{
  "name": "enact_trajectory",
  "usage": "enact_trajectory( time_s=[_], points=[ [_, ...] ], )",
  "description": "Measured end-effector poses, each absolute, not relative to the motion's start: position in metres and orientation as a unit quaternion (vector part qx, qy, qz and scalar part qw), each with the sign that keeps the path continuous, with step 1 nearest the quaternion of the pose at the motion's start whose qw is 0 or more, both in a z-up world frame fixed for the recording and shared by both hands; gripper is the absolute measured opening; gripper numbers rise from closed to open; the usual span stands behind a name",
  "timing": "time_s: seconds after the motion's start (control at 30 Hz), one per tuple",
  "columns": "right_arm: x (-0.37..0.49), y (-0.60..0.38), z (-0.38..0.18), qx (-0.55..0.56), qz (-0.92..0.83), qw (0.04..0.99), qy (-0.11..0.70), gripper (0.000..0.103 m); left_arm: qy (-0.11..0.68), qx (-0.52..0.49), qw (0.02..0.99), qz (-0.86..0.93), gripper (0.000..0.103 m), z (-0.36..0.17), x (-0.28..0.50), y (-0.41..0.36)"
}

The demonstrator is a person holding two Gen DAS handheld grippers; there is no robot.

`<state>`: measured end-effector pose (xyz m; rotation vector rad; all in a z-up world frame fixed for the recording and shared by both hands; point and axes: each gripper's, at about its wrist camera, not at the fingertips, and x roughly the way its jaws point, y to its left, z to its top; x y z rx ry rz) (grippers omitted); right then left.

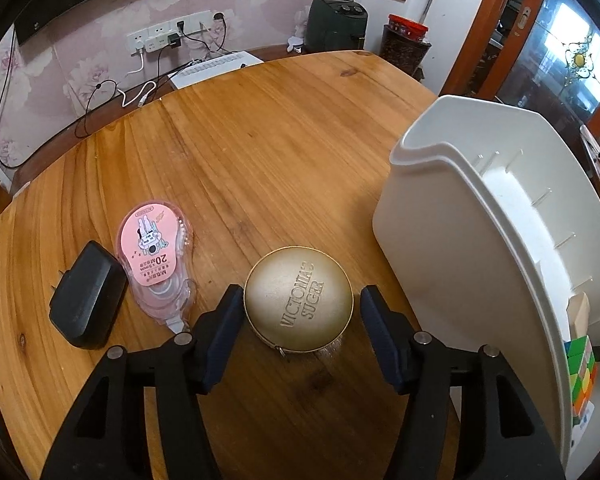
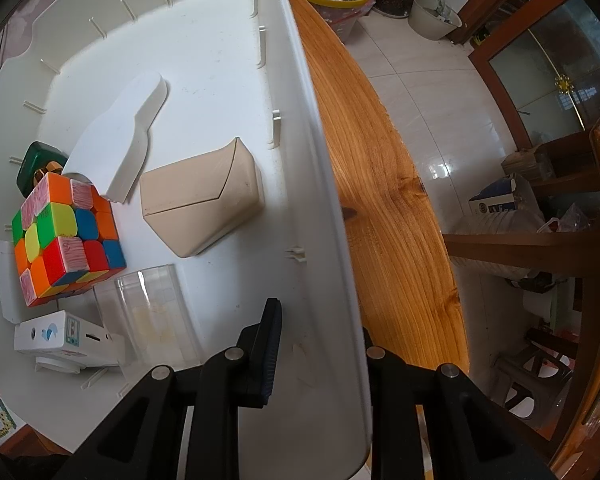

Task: Organize rigid objects
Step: 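Close the left gripper on the gold round compact and lift it, then carry the gold compact into the tray and open the left gripper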

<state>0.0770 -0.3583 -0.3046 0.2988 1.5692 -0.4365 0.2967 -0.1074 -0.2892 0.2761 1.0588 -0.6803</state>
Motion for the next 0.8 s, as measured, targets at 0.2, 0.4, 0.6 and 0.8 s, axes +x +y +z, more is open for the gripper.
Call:
enact_trajectory(
  time_s=[0.2, 0.4, 0.6, 0.8],
  points=[
    [0.077, -0.359, -0.303, 0.13, -0.191, 0.677, 0.699, 0.025, 0.49, 0.11, 0.806, -0.314, 0.059, -0.29, 0.298, -0.1],
    [0.078, -0.357, -0.303, 0.124, -0.185, 0.678, 0.7, 0.025, 0.493, 0.098, 0.813, -0.295, 0.059, -0.287, 0.295, -0.093],
    [0.079, -0.355, -0.303, 0.115, -0.177, 0.68, 0.703, 0.025, 0.495, 0.073, 0.823, -0.271, 0.059, -0.274, 0.286, -0.087],
    [0.081, -0.352, -0.302, 0.105, -0.164, 0.68, 0.707, 0.024, 0.489, 0.048, 0.836, -0.243, 0.059, -0.256, 0.271, -0.08]
  ],
)
